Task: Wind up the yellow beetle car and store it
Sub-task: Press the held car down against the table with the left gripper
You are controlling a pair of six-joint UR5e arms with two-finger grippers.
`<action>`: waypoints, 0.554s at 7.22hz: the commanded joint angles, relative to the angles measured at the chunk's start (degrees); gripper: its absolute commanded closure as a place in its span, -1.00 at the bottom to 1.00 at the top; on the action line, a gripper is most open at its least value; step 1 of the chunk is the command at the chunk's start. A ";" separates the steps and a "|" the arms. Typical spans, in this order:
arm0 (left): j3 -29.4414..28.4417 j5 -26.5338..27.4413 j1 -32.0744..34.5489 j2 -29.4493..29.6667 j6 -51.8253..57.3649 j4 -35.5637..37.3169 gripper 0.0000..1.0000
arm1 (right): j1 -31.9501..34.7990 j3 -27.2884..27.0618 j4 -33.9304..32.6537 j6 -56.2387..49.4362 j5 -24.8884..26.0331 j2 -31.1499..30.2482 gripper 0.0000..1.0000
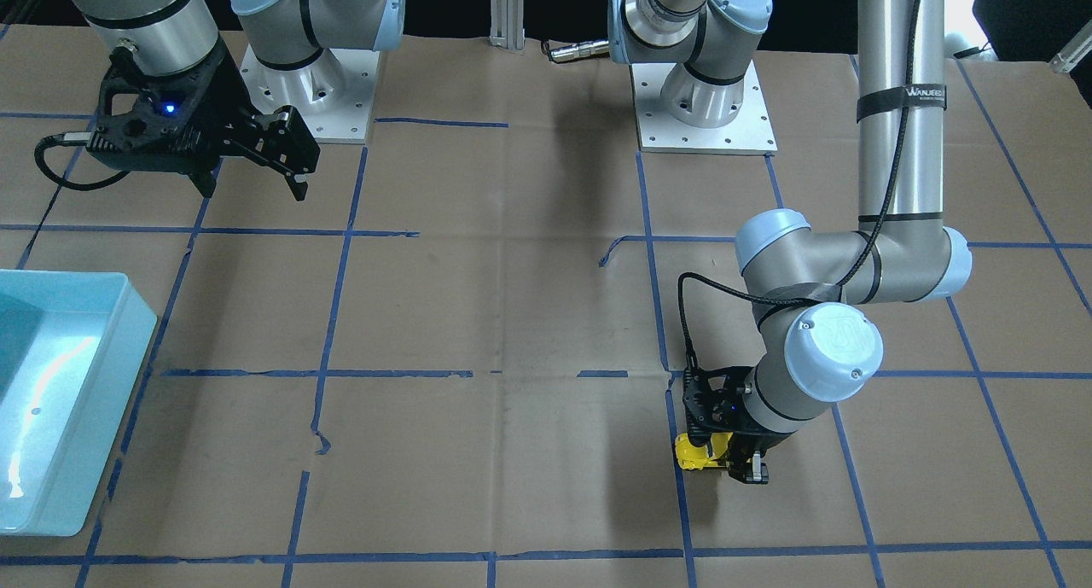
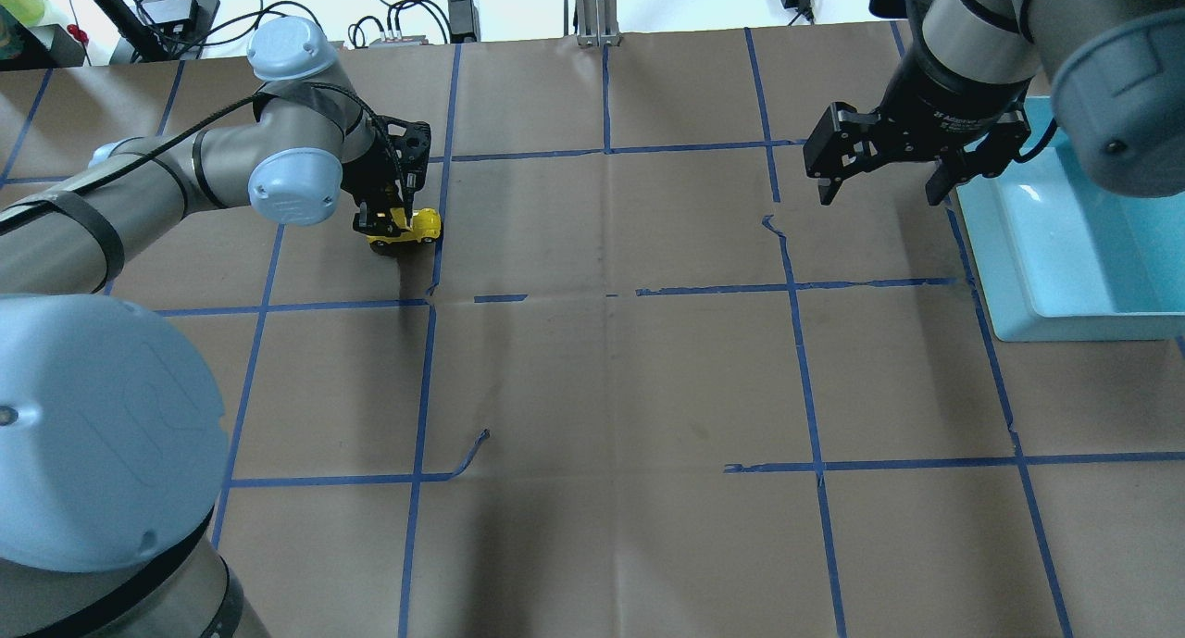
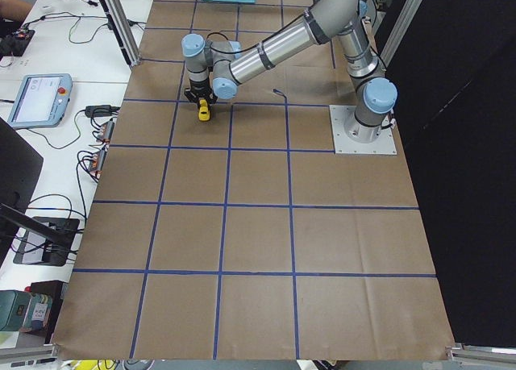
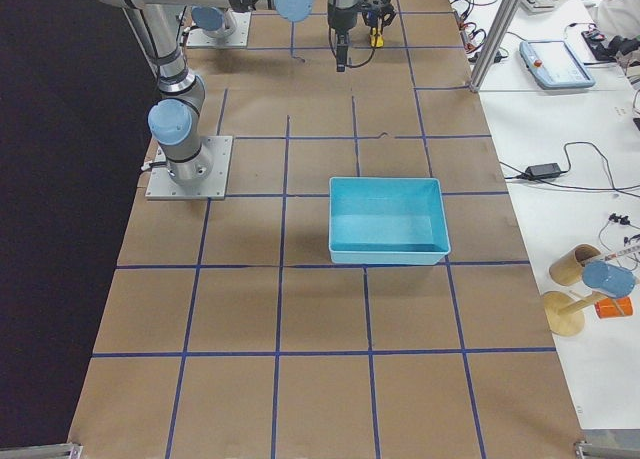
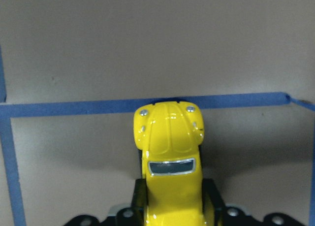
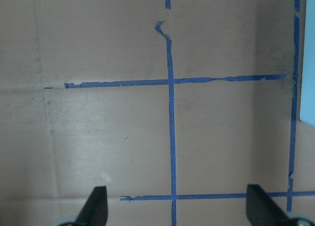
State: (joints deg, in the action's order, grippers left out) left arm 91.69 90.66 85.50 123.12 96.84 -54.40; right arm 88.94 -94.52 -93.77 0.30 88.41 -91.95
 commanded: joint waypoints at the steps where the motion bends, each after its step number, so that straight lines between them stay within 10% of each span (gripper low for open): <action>1: -0.02 0.22 -0.41 0.01 0.19 -0.01 1.00 | 0.00 -0.23 -0.18 -0.30 0.19 0.63 -1.00; 4: 0.25 -0.13 -2.70 0.01 0.81 -0.01 1.00 | 0.00 0.12 -0.27 -0.22 0.01 0.63 -1.00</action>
State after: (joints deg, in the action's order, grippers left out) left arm 92.02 90.57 83.23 123.17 97.44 -54.42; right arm 88.95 -94.66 -94.01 0.02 88.51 -91.34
